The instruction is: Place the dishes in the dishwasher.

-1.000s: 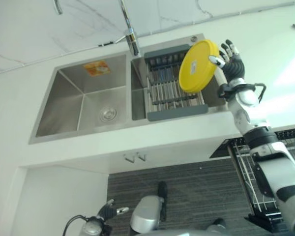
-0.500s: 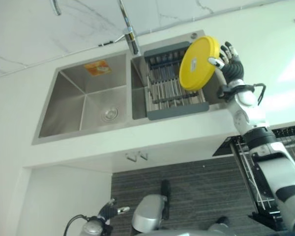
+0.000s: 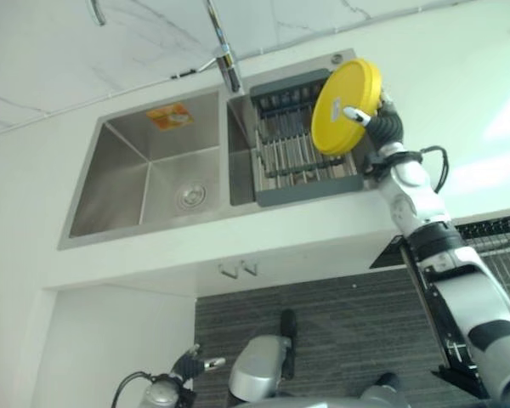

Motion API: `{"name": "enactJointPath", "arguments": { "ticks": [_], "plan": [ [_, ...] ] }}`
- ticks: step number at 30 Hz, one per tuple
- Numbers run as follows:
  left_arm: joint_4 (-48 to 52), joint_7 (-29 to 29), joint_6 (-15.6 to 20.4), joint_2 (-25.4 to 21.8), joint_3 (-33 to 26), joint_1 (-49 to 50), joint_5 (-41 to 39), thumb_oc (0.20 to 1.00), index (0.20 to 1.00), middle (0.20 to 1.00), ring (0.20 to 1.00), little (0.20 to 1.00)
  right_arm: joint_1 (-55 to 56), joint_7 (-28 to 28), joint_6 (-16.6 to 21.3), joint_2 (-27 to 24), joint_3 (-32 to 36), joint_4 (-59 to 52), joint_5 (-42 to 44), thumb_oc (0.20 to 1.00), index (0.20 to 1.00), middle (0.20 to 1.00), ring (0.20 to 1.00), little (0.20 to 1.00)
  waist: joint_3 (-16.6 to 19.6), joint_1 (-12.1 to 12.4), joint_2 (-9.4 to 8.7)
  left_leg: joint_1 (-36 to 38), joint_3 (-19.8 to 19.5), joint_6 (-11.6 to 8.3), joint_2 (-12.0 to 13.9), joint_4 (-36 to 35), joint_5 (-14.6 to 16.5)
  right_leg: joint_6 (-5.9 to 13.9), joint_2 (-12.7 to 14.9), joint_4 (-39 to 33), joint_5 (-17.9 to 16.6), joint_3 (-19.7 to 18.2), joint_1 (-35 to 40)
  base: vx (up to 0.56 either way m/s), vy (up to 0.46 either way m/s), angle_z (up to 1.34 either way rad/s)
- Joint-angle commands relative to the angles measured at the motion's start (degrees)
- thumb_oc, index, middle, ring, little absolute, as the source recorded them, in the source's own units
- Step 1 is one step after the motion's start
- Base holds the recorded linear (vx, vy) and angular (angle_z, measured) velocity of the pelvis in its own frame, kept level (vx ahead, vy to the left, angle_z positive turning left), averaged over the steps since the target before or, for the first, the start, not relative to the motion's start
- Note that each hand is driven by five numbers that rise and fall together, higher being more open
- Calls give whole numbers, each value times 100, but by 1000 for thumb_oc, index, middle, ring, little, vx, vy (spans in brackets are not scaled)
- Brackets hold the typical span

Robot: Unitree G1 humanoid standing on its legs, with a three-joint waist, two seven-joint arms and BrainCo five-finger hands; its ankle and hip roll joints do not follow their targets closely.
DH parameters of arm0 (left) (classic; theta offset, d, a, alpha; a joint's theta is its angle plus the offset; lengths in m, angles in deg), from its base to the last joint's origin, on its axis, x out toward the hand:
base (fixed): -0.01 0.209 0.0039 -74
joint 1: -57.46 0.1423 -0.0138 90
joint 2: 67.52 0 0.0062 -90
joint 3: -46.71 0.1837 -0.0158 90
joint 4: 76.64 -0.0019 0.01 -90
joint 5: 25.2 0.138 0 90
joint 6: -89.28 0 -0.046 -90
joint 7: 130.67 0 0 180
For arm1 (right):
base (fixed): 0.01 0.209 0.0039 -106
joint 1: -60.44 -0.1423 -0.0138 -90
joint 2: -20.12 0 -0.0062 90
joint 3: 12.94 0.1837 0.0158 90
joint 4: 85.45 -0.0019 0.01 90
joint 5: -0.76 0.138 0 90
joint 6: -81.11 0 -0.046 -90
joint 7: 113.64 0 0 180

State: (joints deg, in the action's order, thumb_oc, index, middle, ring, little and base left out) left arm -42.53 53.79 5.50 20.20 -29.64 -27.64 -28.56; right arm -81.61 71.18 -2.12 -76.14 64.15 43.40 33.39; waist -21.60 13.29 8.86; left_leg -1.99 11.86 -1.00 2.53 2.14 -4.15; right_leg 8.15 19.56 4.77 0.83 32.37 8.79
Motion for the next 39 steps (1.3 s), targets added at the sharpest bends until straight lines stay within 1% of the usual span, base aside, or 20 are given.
{"name": "enactJointPath", "arguments": {
  "ticks": [1, 4, 7, 11, 13, 15, 19, 23, 28, 31, 32, 33, 39],
  "plan": [
    [-44, -54, 66, -94, 394, -76, -2, 1000, 1000, 1000, 1000, 1000, -629, 49, 244, -131, 2, 140, 6, 1000, 1000, 1000, 1000, 1000, -22, 297, 105, 128, -223, -358, 327, -79, 235, 58, 579, 1051, 377, -163, -519, 0, 0, 0],
    [-77, -107, 104, -79, 397, -85, -5, 1000, 1000, 1000, 1000, 1000, -634, 64, 270, -103, 5, 223, 1, 1000, 1000, 1000, 1000, 1000, -21, 307, 101, 129, -228, -354, 321, -95, 227, 62, 583, 1041, 364, -156, -512, 0, 0, 0],
    [-38, -108, 61, -87, 401, -103, 1, 1000, 1000, 1000, 1000, 1000, -646, 83, 242, -110, 21, 261, -17, 1000, 1000, 1000, 1000, 1000, -34, 319, 104, 114, -235, -350, 305, -110, 218, 68, 592, 1023, 346, -142, -510, -10, 7, 0],
    [-44, -102, 63, -97, 394, -107, -8, 1000, 1000, 1000, 1000, 1000, -671, 79, 143, -157, 15, 342, -20, 1000, 1000, 1000, 1000, 1000, -55, 332, 97, 106, -235, -347, 298, -117, 205, 74, 613, 1017, 315, -128, -511, -7, 9, 0],
    [-31, -64, 51, -120, 401, -143, -42, 1000, 1000, 1000, 1000, 1000, -754, 210, 2, -175, 20, 441, -92, 1000, 1000, 1000, 1000, 1000, -65, 346, 102, 95, -245, -343, 283, -122, 201, 82, 629, 1019, 301, -121, -519, -20, 32, 1],
    [-4, -61, 43, -135, 417, -153, -71, 1000, 1000, 1000, 1000, 1000, -814, 266, -29, -206, 16, 565, -137, 1000, 1000, 1000, 1000, 1000, -78, 362, 106, 88, -245, -339, 278, -122, 195, 81, 638, 1017, 287, -115, -520, 0, 0, 0],
    [23, -64, 23, -150, 448, -172, -68, 1000, 1000, 1000, 1000, 1000, -933, 240, 41, -270, -7, 765, -123, 1000, 1000, 1000, 1000, 1000, -95, 397, 108, 68, -258, -332, 262, -106, 194, 77, 647, 1009, 263, -97, -516, -2, 6, 1],
    [22, -63, 29, -177, 443, -171, -120, 1000, 1000, 1000, 1000, 1000, -1085, 306, 2, -209, -62, 842, -131, 1000, 1000, 1000, 1000, 1000, -124, 449, 104, 41, -302, -311, 254, -43, 217, 63, 673, 1054, 262, -102, -540, 3, 34, 9],
    [74, -30, -20, -213, 446, -170, -133, 1000, 1000, 1000, 1000, 1000, -1140, 262, -64, -270, -74, 916, -64, 1000, 1000, 1000, 1000, 1000, -131, 482, 90, 29, -329, -320, 265, -50, 193, 62, 671, 1072, 269, -77, -536, 3, 1, 3],
    [8, -45, 17, -190, 436, -157, -121, 1000, 1000, 1000, 1000, 1000, -1155, 175, -104, -239, -127, 1010, -106, 1000, 1000, 1000, 1000, 1000, -133, 504, 77, 50, -344, -323, 259, -63, 179, 59, 677, 1083, 257, -58, -523, 0, 0, 0],
    [2, -44, 14, -191, 434, -165, -134, 1000, 1000, 1000, 1000, 1000, -1164, 155, -108, -227, -143, 1026, -124, 689, 689, 689, 689, 689, -130, 508, 75, 49, -342, -323, 259, -69, 176, 60, 678, 1076, 253, -51, -518, 0, 0, 0],
    [7, -39, 6, -195, 428, -169, -141, 1000, 1000, 1000, 1000, 1000, -1168, 146, -112, -226, -154, 1030, -162, 203, 203, 203, 203, 203, -127, 509, 73, 52, -342, -322, 260, -77, 174, 62, 681, 1078, 252, -46, -518, 0, 0, 0],
    [33, -2, -36, -206, 441, -219, -179, 1000, 1000, 1000, 1000, 1000, -1250, 317, -73, -233, -193, 1084, -222, 200, 200, 200, 200, 200, -132, 530, 77, 41, -327, -310, 239, -99, 155, 69, 713, 1081, 222, -2, -515, -3, 11, 2]
  ]
}}
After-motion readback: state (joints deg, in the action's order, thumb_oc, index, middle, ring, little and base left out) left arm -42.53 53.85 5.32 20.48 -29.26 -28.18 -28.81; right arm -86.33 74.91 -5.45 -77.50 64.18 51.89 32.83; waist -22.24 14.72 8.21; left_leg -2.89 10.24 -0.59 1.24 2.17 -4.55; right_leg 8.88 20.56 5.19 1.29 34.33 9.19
